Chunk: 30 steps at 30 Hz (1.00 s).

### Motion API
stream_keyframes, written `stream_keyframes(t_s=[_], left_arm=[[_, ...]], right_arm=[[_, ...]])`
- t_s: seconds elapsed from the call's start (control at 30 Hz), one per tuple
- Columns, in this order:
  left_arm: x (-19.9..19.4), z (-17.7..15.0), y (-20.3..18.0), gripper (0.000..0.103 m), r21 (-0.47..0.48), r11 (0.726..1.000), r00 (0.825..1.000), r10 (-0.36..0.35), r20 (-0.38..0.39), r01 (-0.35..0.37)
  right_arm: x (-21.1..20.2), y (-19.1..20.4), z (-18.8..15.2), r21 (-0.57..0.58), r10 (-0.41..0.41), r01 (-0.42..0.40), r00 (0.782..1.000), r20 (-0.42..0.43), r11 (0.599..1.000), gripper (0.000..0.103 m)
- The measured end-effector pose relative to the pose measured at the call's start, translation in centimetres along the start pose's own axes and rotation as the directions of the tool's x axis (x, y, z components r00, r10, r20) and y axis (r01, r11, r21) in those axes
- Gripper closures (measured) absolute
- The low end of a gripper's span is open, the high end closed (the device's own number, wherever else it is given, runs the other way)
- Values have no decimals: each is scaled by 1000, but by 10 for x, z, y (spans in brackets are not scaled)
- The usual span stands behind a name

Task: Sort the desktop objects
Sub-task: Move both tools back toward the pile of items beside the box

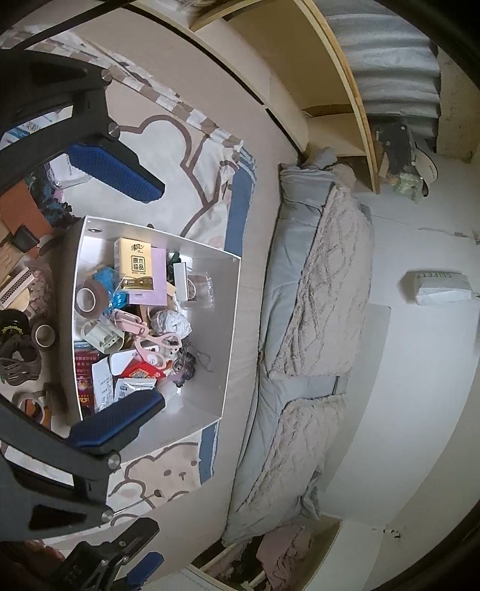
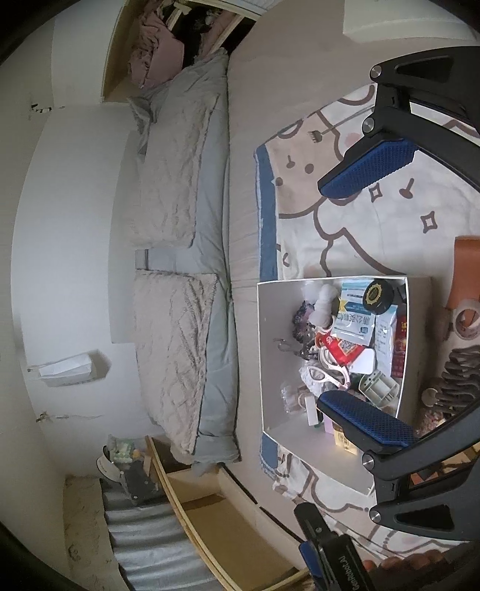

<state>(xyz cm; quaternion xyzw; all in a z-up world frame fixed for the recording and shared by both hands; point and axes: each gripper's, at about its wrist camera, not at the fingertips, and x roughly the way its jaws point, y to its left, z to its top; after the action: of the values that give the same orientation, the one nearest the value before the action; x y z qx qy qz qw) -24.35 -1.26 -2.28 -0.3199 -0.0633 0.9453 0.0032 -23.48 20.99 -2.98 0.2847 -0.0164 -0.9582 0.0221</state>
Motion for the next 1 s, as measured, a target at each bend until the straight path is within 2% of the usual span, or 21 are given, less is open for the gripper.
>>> stream_keyframes(t_s=[0.5, 0.7, 1.0], left_arm=[[-57, 18, 16, 0, 50, 998, 994, -39, 100, 34], [-72, 14, 18, 0, 93, 995, 991, -43, 130, 31], [-87, 2, 15, 0, 148, 988, 989, -60, 135, 40]], right_arm=[[-33, -1, 5, -33, 46, -45, 998, 38, 998, 0], [-46, 5, 4, -57, 79, -76, 996, 48, 995, 0], [-62, 19, -5, -106, 132, -126, 990, 52, 986, 0]])
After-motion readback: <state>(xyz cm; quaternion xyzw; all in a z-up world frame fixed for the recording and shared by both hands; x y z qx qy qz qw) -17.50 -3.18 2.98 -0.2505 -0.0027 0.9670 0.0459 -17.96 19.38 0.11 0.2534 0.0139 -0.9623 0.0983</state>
